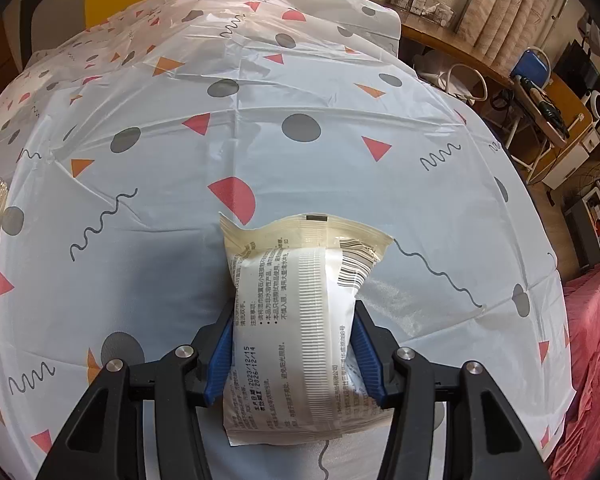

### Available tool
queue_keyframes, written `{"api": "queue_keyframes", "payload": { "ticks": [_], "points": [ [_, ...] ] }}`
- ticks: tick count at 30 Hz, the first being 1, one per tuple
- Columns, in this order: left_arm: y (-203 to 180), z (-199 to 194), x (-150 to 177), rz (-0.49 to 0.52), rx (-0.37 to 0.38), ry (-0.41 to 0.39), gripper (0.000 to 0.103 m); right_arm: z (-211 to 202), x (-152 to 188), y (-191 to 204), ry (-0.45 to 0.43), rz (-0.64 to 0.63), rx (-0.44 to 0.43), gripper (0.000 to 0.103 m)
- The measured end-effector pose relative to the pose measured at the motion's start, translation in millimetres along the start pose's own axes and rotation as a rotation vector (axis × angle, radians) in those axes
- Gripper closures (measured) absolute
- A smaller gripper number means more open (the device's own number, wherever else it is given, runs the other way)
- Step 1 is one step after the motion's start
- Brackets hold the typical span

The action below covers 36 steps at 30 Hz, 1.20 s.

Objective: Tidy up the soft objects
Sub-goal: 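Carry the pink dishcloth roll into the gold tray with the left gripper and release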

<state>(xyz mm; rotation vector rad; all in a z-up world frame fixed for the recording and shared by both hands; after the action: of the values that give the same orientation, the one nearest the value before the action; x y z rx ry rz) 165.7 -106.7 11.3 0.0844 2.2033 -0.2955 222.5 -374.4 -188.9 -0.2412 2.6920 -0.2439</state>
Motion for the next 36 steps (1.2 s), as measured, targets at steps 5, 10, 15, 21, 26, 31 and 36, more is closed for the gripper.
{"api": "queue_keyframes", "payload": {
  "ticks": [5, 10, 15, 21, 26, 31, 36],
  "points": [
    [37, -22, -3, -0.04, -0.042, -0.031, 0.068, 1, -1, -1, -0.009, -0.014, 0.01, 0.049],
    [77, -39, -1, -0.081, -0.097, -0.05, 0.068, -1, 1, 4, -0.016, -0.032, 0.029, 0.049],
    [114, -47, 7, -0.134, -0.141, -0.049, 0.068, -1, 1, 4, -0.018, -0.035, 0.033, 0.049],
    [177, -60, 36, -0.225, -0.202, -0.014, 0.068, -1, 0, 4, -0.019, -0.039, 0.034, 0.049],
    [253, -89, 64, -0.345, -0.312, -0.005, 0.068, -2, 0, 4, -0.021, -0.048, 0.038, 0.049],
    [326, -119, 105, -0.495, -0.431, 0.019, 0.068, -1, -1, 5, -0.021, -0.054, 0.044, 0.049],
    [348, -115, 149, -0.602, -0.438, 0.097, 0.068, -1, -1, 5, -0.022, -0.061, 0.053, 0.049]
  ]
}}
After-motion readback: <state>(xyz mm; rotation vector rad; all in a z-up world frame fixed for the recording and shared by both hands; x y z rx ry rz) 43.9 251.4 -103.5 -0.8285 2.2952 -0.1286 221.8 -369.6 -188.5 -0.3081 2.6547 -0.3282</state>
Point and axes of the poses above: each gripper's, at about its wrist camera, not at the fingertips, and z roughly the way its jaws point, y to its left, x to its underside, the point moved 7 cm from there along z, roughly the way its jaws point, and after that the axes turned 10 degrees about -z, right-handed, at the moved point
